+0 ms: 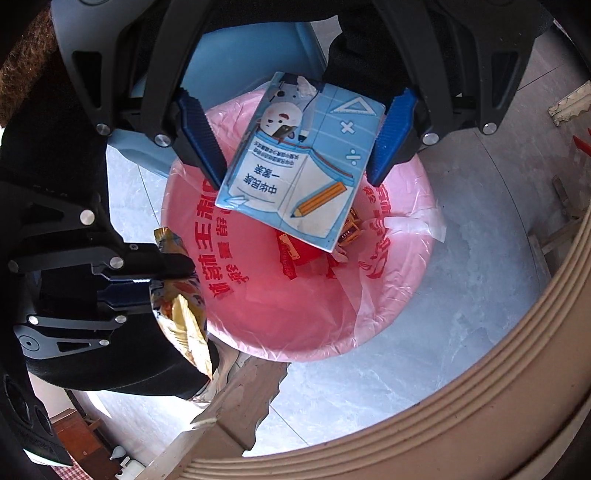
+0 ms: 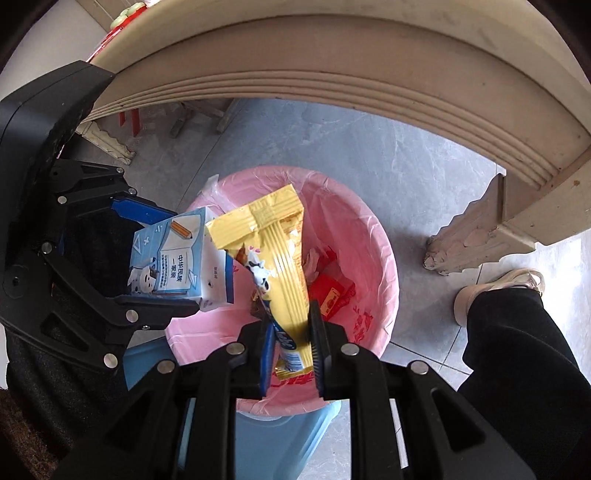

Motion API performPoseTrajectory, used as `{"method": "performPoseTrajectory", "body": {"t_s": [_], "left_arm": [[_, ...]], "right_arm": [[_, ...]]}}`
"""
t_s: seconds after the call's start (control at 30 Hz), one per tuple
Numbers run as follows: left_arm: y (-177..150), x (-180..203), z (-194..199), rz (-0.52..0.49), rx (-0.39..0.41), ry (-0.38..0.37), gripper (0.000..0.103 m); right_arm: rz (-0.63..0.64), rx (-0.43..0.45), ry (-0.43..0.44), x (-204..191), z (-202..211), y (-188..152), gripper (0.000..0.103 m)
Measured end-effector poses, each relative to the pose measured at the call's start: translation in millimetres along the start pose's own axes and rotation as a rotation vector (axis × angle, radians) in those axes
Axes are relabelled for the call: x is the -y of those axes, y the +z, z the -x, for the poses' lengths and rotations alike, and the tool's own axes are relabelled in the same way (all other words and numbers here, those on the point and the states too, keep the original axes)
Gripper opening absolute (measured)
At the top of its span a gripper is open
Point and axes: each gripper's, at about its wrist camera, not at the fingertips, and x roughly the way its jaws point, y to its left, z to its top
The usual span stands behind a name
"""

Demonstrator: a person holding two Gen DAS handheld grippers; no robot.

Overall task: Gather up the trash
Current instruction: 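Open the left gripper dropping the carton while the right gripper drops the snack bag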

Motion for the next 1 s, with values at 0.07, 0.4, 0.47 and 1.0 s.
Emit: {"method": "performPoseTrajectory", "body": {"t_s": [0.07,0.4,0.47,1.0], "left_arm": [[4,-2,-10,0.014,-0.023,-0.008,0.076],[13,-10,-48,0.052,-0.106,-0.044,0.076],[15,-12,-53,0.067,-0.117,-0.059,0.076],[18,-15,-67,0.082,-0.165,-0.016,0.076]], "right_arm": [[-0.013,-0.011,0.009,4,-8,0,0.017],[-0.043,-0.06,0.023,17,-41,5,0.018],[-0.047,-0.07,0.028,19,-46,6,0.018],[-0.052,-0.094,0.019,19,-55,5,0.018]]}}
